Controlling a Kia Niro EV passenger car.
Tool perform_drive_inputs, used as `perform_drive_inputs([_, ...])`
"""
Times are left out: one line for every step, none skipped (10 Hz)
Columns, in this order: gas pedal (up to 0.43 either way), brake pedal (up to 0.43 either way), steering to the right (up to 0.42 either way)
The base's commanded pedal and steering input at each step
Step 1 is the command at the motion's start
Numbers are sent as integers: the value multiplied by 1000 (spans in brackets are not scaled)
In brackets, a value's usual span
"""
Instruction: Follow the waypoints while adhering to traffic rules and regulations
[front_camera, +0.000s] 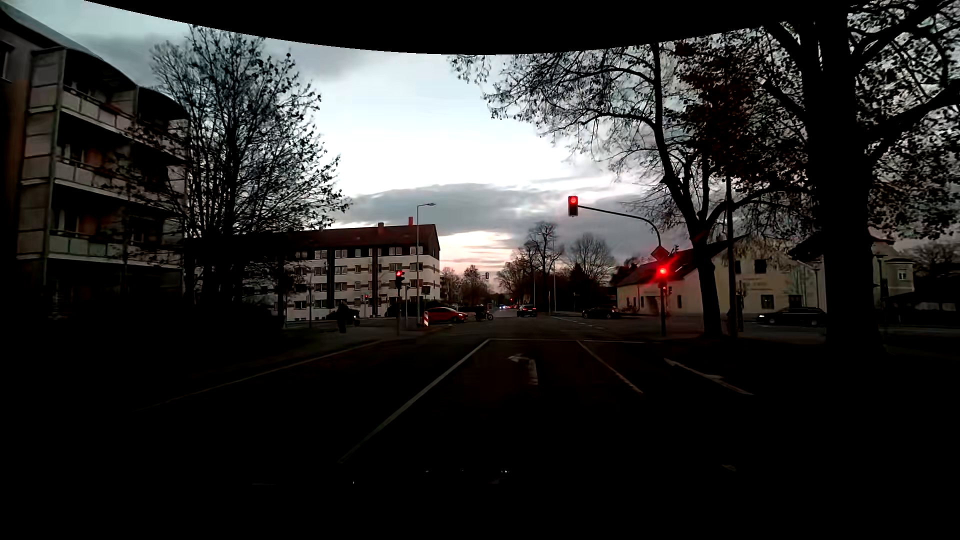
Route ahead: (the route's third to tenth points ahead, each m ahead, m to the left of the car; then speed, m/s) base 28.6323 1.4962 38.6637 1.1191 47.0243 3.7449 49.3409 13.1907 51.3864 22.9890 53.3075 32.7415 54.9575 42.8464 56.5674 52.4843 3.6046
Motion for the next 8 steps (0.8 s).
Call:
perform_drive_inputs([0,0,37])
perform_drive_inputs([0,0,30])
perform_drive_inputs([0,0,29])
perform_drive_inputs([0,6,30])
perform_drive_inputs([0,12,33])
perform_drive_inputs([0,18,34])
perform_drive_inputs([0,30,34])
perform_drive_inputs([0,30,34])
